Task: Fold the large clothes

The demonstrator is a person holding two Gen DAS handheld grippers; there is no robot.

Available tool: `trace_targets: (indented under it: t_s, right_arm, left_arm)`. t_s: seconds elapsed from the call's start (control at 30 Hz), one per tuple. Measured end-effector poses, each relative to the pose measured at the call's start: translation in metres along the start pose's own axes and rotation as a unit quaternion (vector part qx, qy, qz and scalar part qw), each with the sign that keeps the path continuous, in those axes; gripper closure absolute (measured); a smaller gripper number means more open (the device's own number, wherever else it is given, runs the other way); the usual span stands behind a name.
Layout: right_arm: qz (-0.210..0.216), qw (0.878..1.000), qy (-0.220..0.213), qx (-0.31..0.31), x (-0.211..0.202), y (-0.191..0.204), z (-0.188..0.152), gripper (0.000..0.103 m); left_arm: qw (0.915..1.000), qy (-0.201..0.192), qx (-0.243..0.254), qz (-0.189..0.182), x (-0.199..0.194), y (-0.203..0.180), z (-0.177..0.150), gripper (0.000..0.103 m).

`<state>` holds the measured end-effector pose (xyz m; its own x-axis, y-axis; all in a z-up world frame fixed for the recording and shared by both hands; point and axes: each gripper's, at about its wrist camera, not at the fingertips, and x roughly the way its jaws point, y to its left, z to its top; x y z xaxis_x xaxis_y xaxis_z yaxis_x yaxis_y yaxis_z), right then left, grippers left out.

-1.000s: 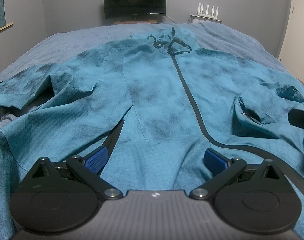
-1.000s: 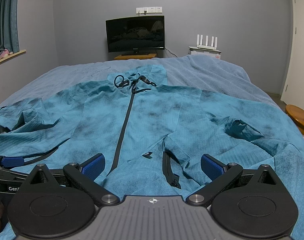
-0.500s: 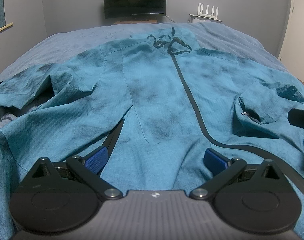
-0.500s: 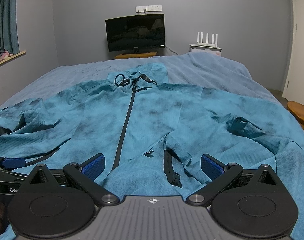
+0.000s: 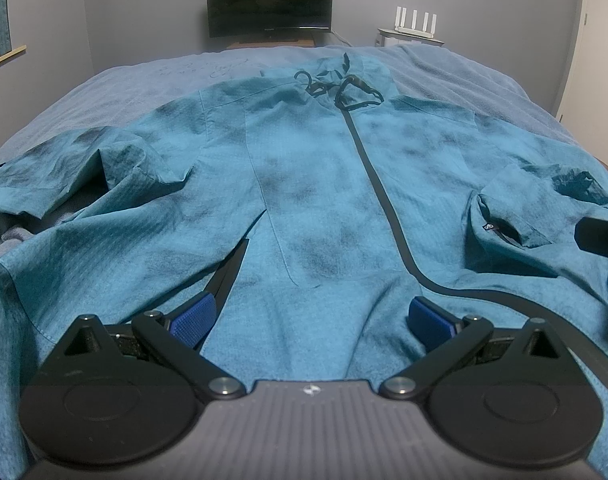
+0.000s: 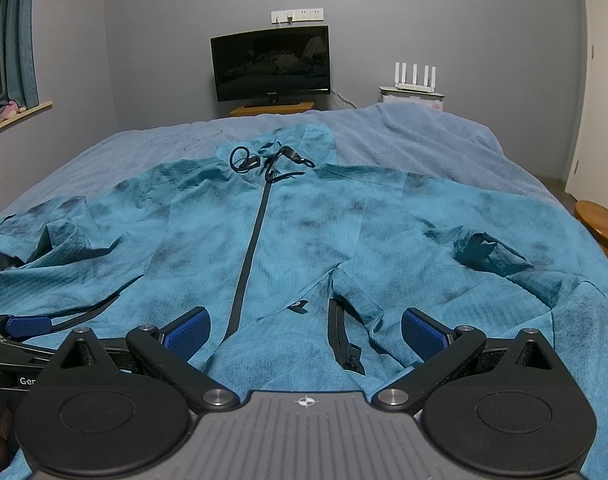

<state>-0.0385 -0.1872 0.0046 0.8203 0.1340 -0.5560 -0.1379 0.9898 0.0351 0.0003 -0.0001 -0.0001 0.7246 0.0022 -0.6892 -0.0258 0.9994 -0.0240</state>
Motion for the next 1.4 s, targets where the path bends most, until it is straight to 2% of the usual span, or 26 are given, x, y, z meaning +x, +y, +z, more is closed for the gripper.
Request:
trace_targets:
  t_s: [0.53, 0.7, 0.8, 0.9, 1.0, 1.1, 1.2, 1.27, 1.4]
  right_arm:
    - [0.0, 1.0, 0.001, 0.001, -0.001, -0.001, 0.0, 0.0]
    - [0.01, 1.0, -0.014, 0.016, -0.006, -0.003, 0.0, 0.0]
    - [0.012, 0.999, -0.027, 0.03, -0.012, -0.008, 0.005, 0.0]
    - [0.002, 0.998, -0.06, 0.031, -0.028, -0.011, 0.018, 0.0]
    - [-0.027, 0.993, -0.116, 0.018, -0.051, -0.015, 0.04, 0.0]
    - [-0.063, 0.985, -0.159, 0.009, -0.063, -0.026, 0.065, 0.0]
    - [-0.078, 0.974, -0.21, 0.018, -0.067, -0.049, 0.08, 0.0]
    - [-0.082, 0.972, -0.214, 0.048, -0.061, -0.073, 0.09, 0.0]
    - [-0.081, 0.973, -0.164, 0.139, -0.034, -0.137, 0.105, 0.0]
  left_arm:
    - [1.0, 0.001, 0.0, 0.0, 0.0, 0.0, 0.0, 0.0]
    - [0.9999, 0.003, 0.006, 0.01, -0.002, -0.001, 0.003, 0.0]
    - [0.9993, -0.023, 0.02, 0.021, -0.013, -0.002, 0.013, 0.0]
    - [0.9983, -0.054, 0.019, 0.012, -0.035, 0.002, 0.042, 0.0]
    - [0.9973, -0.072, 0.013, 0.001, -0.05, 0.01, 0.077, 0.0]
    - [0.9951, -0.096, 0.02, 0.012, -0.051, 0.012, 0.112, 0.0]
    - [0.9927, -0.117, 0.028, -0.001, -0.039, 0.018, 0.132, 0.0]
    - [0.9952, -0.096, 0.021, -0.006, -0.017, 0.023, 0.136, 0.0]
    - [0.9991, -0.036, 0.021, 0.007, 0.041, 0.035, 0.117, 0.0]
